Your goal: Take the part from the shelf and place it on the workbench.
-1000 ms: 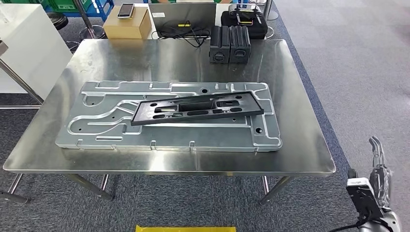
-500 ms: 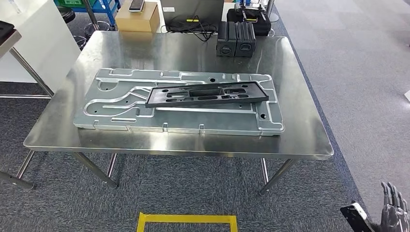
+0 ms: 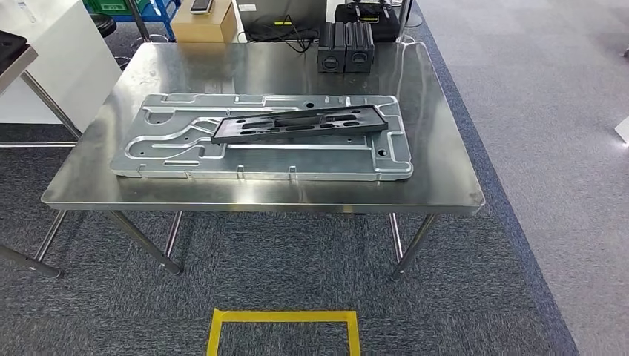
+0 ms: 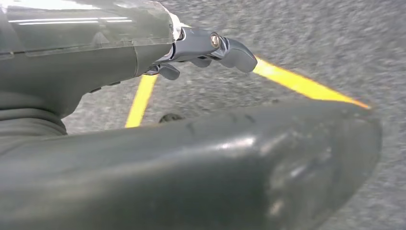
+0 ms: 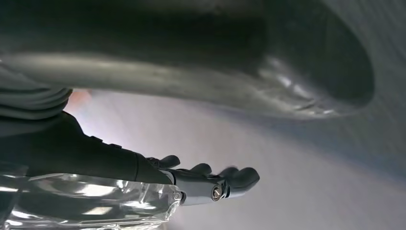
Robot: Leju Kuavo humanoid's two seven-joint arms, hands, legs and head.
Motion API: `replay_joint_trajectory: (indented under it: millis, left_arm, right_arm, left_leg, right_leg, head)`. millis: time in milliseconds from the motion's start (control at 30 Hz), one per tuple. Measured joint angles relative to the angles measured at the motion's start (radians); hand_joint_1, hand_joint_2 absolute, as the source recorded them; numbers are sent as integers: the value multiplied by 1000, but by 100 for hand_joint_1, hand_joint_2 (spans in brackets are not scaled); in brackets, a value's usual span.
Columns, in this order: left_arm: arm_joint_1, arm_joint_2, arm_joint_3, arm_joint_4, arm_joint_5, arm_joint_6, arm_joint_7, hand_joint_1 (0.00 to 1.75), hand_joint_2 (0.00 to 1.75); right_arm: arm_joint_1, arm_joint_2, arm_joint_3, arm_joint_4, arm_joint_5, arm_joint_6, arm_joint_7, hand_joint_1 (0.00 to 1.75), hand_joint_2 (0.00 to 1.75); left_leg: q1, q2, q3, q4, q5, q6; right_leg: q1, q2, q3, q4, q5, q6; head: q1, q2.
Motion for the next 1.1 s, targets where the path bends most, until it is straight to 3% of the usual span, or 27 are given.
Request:
replay_joint_trajectory:
  millis: [33, 67, 100, 167, 233, 267, 300, 367, 400, 433, 467, 500, 533, 567, 600, 633, 667, 700, 767, 800, 867, 900, 933, 1033, 1067, 1100]
  left_arm:
    - [1, -2, 0, 0, -8, 0, 5, 0, 0]
    - [1, -3, -1, 1, -16, 0, 11, 0, 0]
    - [1, -4, -2, 1, -24, 0, 18, 0, 0]
    - [-1, -4, -4, 1, -36, 0, 29, 0, 0]
    - [-6, -5, -5, 1, -40, 0, 33, 0, 0]
    - [-9, -5, -5, 1, -41, 0, 34, 0, 0]
    - [-10, -6, -5, 1, -43, 0, 35, 0, 0]
    - [-9, -9, -6, 3, -46, 0, 36, 0, 0]
    - [-9, -11, -6, 4, -47, 0, 36, 0, 0]
    - [-10, -12, -6, 4, -49, 0, 37, 0, 0]
    - [-10, -12, -6, 5, -51, 0, 39, 0, 0]
    - [-11, -12, -6, 5, -53, 0, 41, 0, 0]
    - [-11, -12, -7, 5, -56, 0, 45, 0, 0]
    - [-12, -12, -9, 5, -59, 0, 49, 0, 0]
    - [-13, -12, -10, 5, -62, 0, 52, 0, 0]
    - [-14, -12, -12, 5, -64, 0, 55, 0, 0]
    - [-15, -13, -14, 5, -66, 0, 57, 0, 0]
    - [-15, -13, -15, 5, -67, 0, 58, 0, 0]
    - [-17, -13, -21, 6, -68, 0, 60, 0, 0]
    - [-18, -13, -23, 6, -68, 0, 63, 0, 0]
    - [-20, -13, -27, 6, -69, 1, 68, 0, 0]
    - [-20, -13, -28, 6, -70, 1, 70, 0, 0]
    - [-20, -12, -28, 6, -71, 1, 73, 0, 0]
    - [-21, -12, -30, 6, -75, 1, 76, 0, 0]
    - [-22, -12, -30, 6, -77, 0, 75, 0, 0]
    - [-22, -12, -31, 6, -81, -1, 73, 0, 0]
  right_arm:
    - [-4, 5, -17, 48, -9, 23, 24, 0, 0]
    - [-9, 13, -33, 91, -22, 47, 42, 0, 0]
    - [-16, 23, -50, 131, -38, 73, 57, 0, 0]
    - [-33, 46, -84, 198, -70, 116, 80, 0, 0]
    - [-44, 67, -110, 245, -84, 138, 93, 0, 0]
    - [-49, 74, -120, 263, -87, 144, 98, 0, 0]
    - [-53, 80, -128, 278, -87, 150, 104, 0, 0]
    - [-61, 89, -142, 302, -88, 170, 118, 0, 0]
    - [-64, 95, -148, 312, -88, 181, 126, 0, 0]
    - [-65, 101, -152, 321, -88, 191, 134, 0, 0]
    - [-68, 109, -155, 329, -88, 198, 141, 0, 0]
    - [-71, 116, -156, 337, -87, 202, 147, 0, 0]
    - [-75, 123, -157, 344, -86, 205, 155, 0, 0]
    - [-79, 129, -158, 350, -84, 206, 163, 0, 0]
    - [-83, 134, -159, 355, -81, 206, 171, 0, 0]
    - [-85, 138, -159, 358, -79, 205, 177, 0, 0]
    - [-88, 141, -159, 361, -78, 204, 181, 0, 0]
    - [-90, 143, -159, 363, -77, 204, 183, 0, 0]
    - [-97, 146, -159, 367, -74, 204, 185, 0, 0]
    - [-99, 147, -159, 368, -73, 204, 188, 0, 0]
    - [-100, 150, -159, 372, -72, 212, 199, 0, 0]
    - [-100, 151, -159, 373, -73, 219, 206, 0, 0]
    - [-101, 152, -160, 374, -77, 230, 210, 0, 0]
    - [-101, 152, -164, 376, -98, 256, 188, 0, 0]
    - [-100, 152, -166, 376, -109, 259, 172, 0, 0]
    - [-99, 151, -170, 376, -122, 260, 155, 0, 0]
  left_leg:
    - [0, 0, -9, 60, -29, -2]
    - [0, 0, -7, 99, -32, -2]
    - [0, 0, 11, 107, -11, -2]
    - [-1, 0, 99, 18, 42, 5]
    - [-7, 0, 224, -148, 34, 17]
    - [-10, 0, 264, -207, 20, 22]
    - [-14, 0, 283, -240, 11, 28]
    - [-14, 3, 267, -248, 28, 41]
    - [-13, 6, 254, -249, 41, 49]
    - [-11, 9, 238, -250, 56, 56]
    - [-11, 10, 220, -250, 70, 61]
    - [-11, 11, 201, -249, 85, 63]
    - [-12, 12, 181, -247, 99, 62]
    - [-12, 13, 160, -244, 113, 61]
    - [-12, 13, 139, -239, 126, 58]
    - [-11, 14, 117, -232, 138, 56]
    - [-11, 14, 97, -223, 148, 52]
    - [-11, 13, 78, -213, 157, 48]
    - [-12, 13, 55, -197, 172, 37]
    - [-12, 13, 50, -194, 181, 30]
    - [-9, 13, 44, -191, 194, 18]
    - [-8, 12, 37, -181, 180, 13]
    - [-6, 11, 26, -155, 145, 8]
    - [-1, 10, -16, 18, -4, -2]
    - [0, 10, -21, 73, -20, -3]
    - [1, 9, -13, 104, -10, -3]
  right_leg:
    - [3, -1, -16, 1, 12, -1]
    - [5, -2, -34, 3, 24, -2]
    - [8, -2, -53, 5, 37, -2]
    - [11, 0, -88, 12, 62, 0]
    - [15, 0, -109, 20, 81, 6]
    - [15, -1, -112, 22, 90, 11]
    - [14, -2, -115, 22, 100, 15]
    - [11, 0, -123, 21, 112, 26]
    - [10, 2, -132, 33, 91, 32]
    - [8, 5, -144, 62, 49, 37]
    - [4, 6, -158, 114, -11, 41]
    - [2, 6, -172, 180, -68, 45]
    - [0, 6, -181, 246, -105, 48]
    - [-1, 6, -182, 298, -114, 50]
    - [-2, 6, -170, 321, -96, 51]
    - [-3, 6, -141, 310, -63, 51]
    - [-5, 6, -93, 262, -35, 51]
    - [-4, 7, -30, 188, -28, 50]
    - [-1, 8, 78, 35, -60, 42]
    - [2, 9, 101, -5, -78, 36]
    - [3, 6, 96, -19, -73, 21]
    - [2, 4, 86, -19, -62, 11]
    - [1, 1, 74, -20, -49, 3]
    - [5, -3, 28, -17, -11, -8]
    - [8, -1, 9, -14, 1, -7]
    - [10, 2, -11, -9, 14, -6]
  head:
    - [0, 0]
    - [0, 0]
    - [0, 0]
    - [0, 0]
    - [0, 0]
    - [0, 0]
    - [0, 0]
    - [0, 0]
    - [0, 0]
    - [0, 0]
    - [0, 0]
    - [0, 0]
    - [0, 0]
    - [0, 0]
    - [0, 0]
    - [0, 0]
    - [0, 0]
    - [0, 0]
    - [0, 0]
    - [0, 0]
    - [0, 0]
    - [0, 0]
    - [0, 0]
    - [0, 0]
    - [0, 0]
    - [0, 0]
